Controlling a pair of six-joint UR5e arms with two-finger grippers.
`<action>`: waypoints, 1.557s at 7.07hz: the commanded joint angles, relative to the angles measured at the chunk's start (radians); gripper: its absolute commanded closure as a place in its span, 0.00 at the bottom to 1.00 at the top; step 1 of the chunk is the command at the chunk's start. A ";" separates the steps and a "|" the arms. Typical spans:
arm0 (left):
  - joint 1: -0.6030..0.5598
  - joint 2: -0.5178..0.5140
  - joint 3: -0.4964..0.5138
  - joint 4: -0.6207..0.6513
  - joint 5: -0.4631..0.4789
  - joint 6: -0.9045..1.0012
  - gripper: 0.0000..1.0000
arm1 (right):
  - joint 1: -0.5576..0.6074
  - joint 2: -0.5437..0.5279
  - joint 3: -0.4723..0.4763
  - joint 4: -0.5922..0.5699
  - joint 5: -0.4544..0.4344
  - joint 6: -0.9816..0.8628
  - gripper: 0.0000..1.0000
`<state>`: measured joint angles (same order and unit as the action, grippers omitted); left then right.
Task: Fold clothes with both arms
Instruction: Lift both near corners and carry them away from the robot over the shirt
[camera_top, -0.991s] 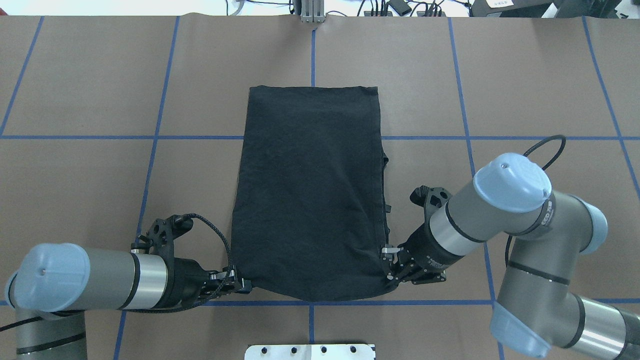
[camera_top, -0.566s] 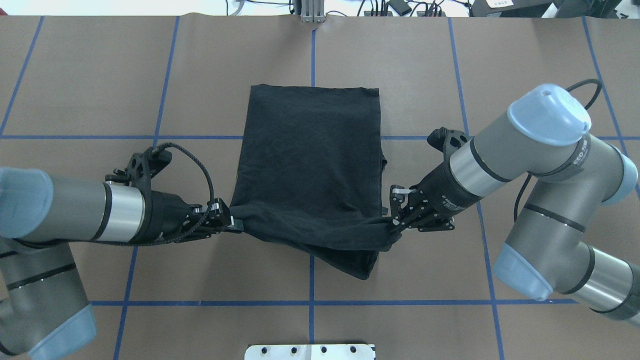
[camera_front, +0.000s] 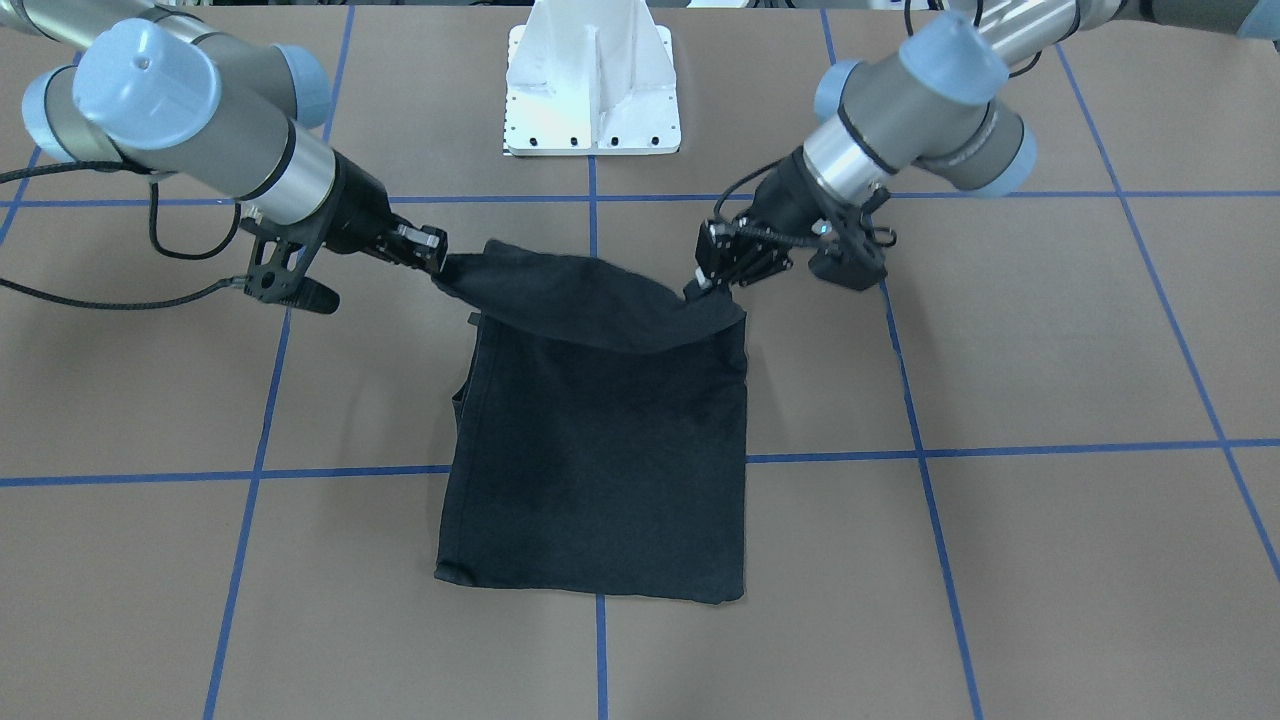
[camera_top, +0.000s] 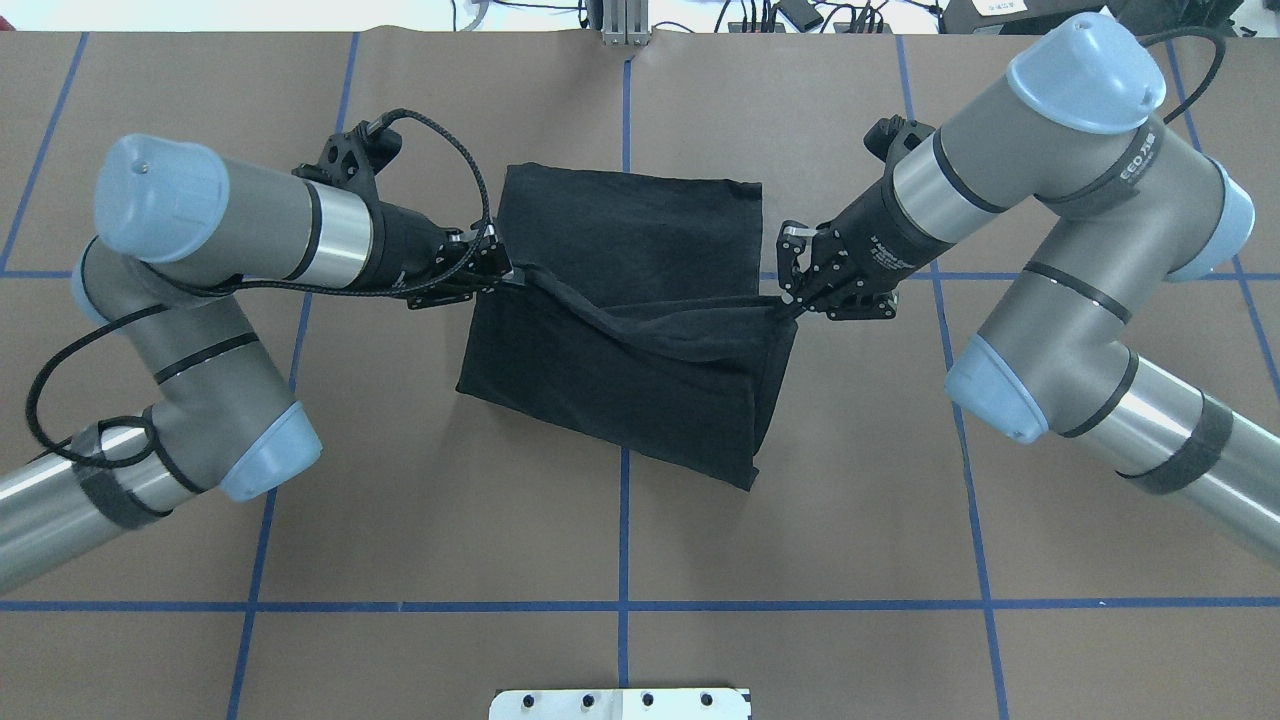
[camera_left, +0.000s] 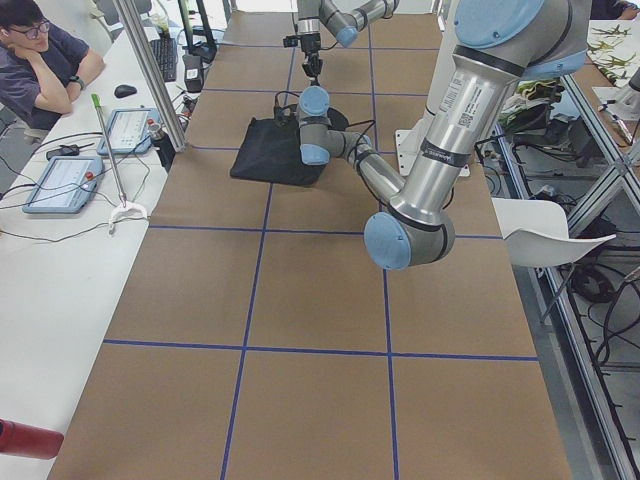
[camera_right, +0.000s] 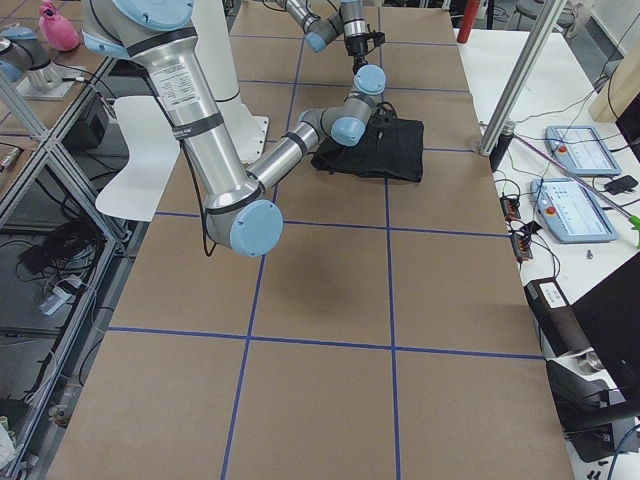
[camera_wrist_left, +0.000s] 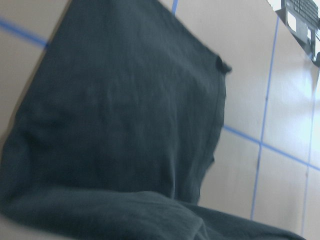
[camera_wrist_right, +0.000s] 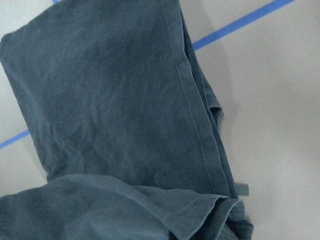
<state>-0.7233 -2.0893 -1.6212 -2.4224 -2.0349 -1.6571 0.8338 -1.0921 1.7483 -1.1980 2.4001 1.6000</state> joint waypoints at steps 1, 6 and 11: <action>-0.060 -0.061 0.130 -0.006 0.001 0.020 1.00 | 0.039 0.097 -0.158 0.001 -0.022 -0.023 1.00; -0.099 -0.165 0.393 -0.168 0.034 0.019 1.00 | 0.063 0.245 -0.395 0.001 -0.116 -0.041 1.00; -0.111 -0.224 0.506 -0.204 0.051 0.019 1.00 | 0.060 0.331 -0.536 0.001 -0.180 -0.040 1.00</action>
<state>-0.8330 -2.2900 -1.1418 -2.6251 -1.9839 -1.6383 0.8947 -0.7793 1.2361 -1.1965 2.2275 1.5605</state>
